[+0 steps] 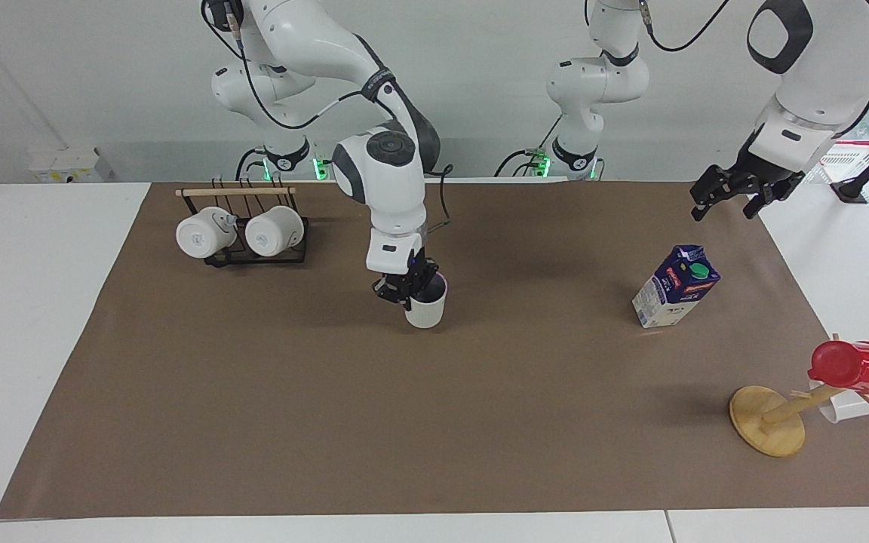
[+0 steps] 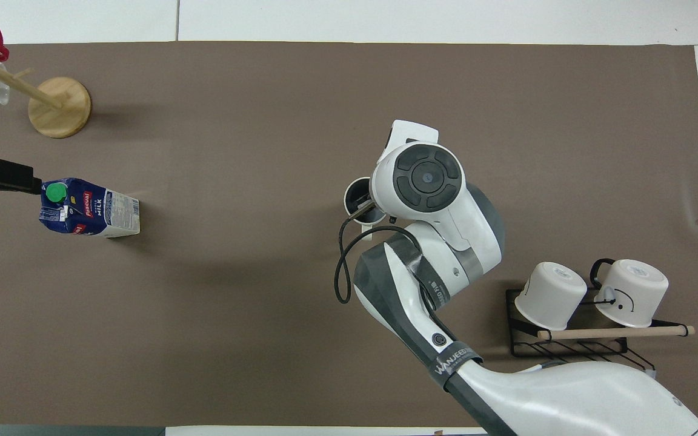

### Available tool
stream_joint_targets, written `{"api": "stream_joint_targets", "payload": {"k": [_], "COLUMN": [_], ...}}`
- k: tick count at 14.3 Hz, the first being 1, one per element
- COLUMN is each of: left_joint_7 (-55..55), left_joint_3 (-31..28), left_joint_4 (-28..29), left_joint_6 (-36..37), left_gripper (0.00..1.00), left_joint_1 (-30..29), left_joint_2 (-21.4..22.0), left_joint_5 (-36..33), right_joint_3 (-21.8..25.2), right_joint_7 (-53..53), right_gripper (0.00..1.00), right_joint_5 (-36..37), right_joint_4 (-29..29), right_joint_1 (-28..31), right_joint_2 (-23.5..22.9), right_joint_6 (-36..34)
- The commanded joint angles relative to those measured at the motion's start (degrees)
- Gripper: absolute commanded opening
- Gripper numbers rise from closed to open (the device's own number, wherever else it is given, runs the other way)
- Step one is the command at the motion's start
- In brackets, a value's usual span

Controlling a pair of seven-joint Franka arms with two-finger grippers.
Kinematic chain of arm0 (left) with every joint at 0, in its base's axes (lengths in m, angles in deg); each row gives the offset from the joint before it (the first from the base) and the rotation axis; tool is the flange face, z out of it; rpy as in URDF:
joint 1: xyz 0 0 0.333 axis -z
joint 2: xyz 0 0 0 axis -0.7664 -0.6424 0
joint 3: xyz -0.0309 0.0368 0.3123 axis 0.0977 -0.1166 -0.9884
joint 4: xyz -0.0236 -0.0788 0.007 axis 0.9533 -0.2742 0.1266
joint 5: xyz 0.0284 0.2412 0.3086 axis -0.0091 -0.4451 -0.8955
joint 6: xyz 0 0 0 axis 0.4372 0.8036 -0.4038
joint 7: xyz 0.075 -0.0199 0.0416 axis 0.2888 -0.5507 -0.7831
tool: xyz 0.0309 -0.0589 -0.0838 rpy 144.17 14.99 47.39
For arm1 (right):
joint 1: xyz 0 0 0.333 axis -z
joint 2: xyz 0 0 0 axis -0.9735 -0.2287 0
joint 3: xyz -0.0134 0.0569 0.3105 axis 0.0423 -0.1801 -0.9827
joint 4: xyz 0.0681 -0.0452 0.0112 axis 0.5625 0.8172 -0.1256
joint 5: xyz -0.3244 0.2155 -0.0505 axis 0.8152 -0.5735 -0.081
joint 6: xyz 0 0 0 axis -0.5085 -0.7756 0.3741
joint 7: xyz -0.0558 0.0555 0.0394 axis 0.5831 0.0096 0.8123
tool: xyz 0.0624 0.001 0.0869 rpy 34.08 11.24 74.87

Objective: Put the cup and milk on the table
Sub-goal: 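Carry the mug toward the table center while the left gripper grasps the carton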

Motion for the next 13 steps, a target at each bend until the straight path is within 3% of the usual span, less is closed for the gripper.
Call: {"api": "stream_joint_targets", "payload": {"k": [1, 8, 9, 10, 13], "left_joint_7": [0.61, -0.10, -0.10, -0.44, -2.12], "left_joint_3": [0.09, 0.27, 0.27, 0.09, 0.09], "left_joint_4": [6.04, 14.40, 14.49, 14.84, 16.77], "left_joint_6": [-6.16, -16.64, -17.08, -17.52, -21.81], "left_gripper": [1.00, 1.00, 1.00, 1.00, 1.00], "left_joint_1": [-0.46, -1.60, -1.61, -1.69, -1.69], "left_joint_2": [1.45, 0.14, -0.56, -0.92, -1.88], "left_joint_5": [-0.84, -0.84, -0.84, -0.84, -0.84], "right_joint_3": [0.02, 0.02, 0.02, 0.02, 0.28], "right_joint_7": [0.99, 2.75, 4.06, 5.98, 10.03], "right_gripper": [0.00, 0.00, 0.29, 0.99, 1.00], "right_joint_5": [0.90, 0.89, 0.81, 0.81, 0.72], "right_joint_4": [3.83, 8.15, 8.07, 8.07, 6.41], "right_joint_1": [0.35, 0.52, 0.52, 0.44, 1.66], "right_joint_2": [0.82, 1.79, 1.87, 2.31, 5.20], "right_joint_6": [4.39, 7.41, 6.71, 6.62, 3.48]}}
